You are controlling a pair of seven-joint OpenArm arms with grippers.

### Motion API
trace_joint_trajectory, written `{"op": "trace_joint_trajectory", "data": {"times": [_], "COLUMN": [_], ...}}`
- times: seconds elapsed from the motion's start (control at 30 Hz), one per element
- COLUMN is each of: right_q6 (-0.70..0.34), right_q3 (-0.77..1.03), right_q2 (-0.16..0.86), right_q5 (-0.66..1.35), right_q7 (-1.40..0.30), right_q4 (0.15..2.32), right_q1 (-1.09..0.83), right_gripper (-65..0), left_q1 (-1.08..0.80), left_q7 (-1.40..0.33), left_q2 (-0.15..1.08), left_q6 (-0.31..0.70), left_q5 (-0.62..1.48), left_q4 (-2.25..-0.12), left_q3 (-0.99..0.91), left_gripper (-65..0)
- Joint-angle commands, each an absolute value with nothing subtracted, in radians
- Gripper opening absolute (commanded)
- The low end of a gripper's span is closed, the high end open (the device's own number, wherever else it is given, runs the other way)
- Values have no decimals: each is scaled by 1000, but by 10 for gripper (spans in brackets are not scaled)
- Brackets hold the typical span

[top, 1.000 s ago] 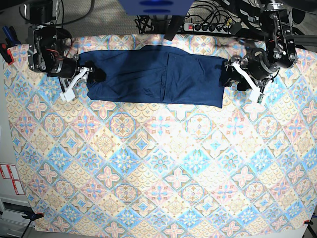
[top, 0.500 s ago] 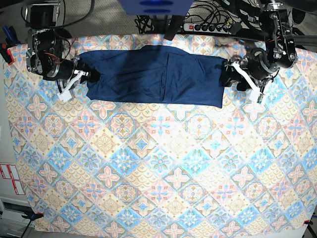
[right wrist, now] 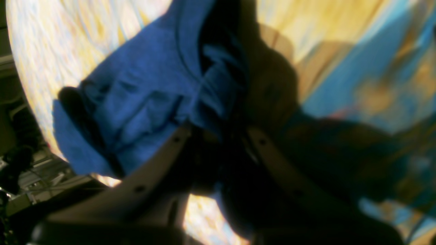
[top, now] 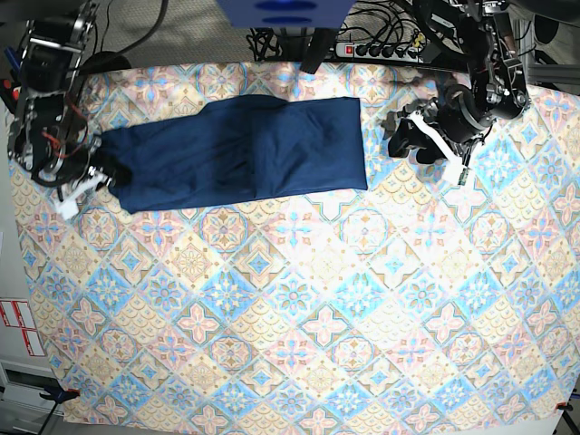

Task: Fold the T-shirt properly
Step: 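Fold the strip end with the right gripper toward the left gripper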

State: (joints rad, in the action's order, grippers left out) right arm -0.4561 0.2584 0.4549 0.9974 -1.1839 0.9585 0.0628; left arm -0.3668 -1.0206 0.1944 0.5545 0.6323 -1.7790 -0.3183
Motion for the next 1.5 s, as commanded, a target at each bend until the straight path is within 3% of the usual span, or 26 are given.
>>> {"op": "trace_joint_trajectory", "data": {"times": [0.0, 0.2, 0.37, 0.8, 1.23, 1.47], "right_q6": [-458, -458, -458, -458, -458, -458], "right_q3": [266, 266, 239, -120, -278, -297], "right_q2": [490, 503, 472, 340, 203, 193], "right_q5": [1012, 1013, 1015, 1018, 1017, 1017], "right_q7": [-1175, -1216, -1296, -1302, -1307, -1307], "right_q4": [958, 1018, 1211, 1554, 1650, 1646], "right_q1": [97, 133, 81, 21, 21, 28], "right_gripper": [-648, -648, -648, -648, -648, -643], "left_q1": [-364, -363, -363, -338, -338, -340], "left_q7": [-1004, -1004, -1004, -1004, -1004, -1004], "left_q2": [203, 203, 203, 205, 205, 205], "left_q6": [559, 559, 559, 559, 559, 559], "left_q5": [648, 648, 648, 644, 644, 644], "left_q4": [-1793, -1793, -1793, -1773, -1759, -1758], "left_q3": [-323, -325, -325, -326, -326, -326], "left_gripper": [-295, -295, -295, -295, -295, -295]}}
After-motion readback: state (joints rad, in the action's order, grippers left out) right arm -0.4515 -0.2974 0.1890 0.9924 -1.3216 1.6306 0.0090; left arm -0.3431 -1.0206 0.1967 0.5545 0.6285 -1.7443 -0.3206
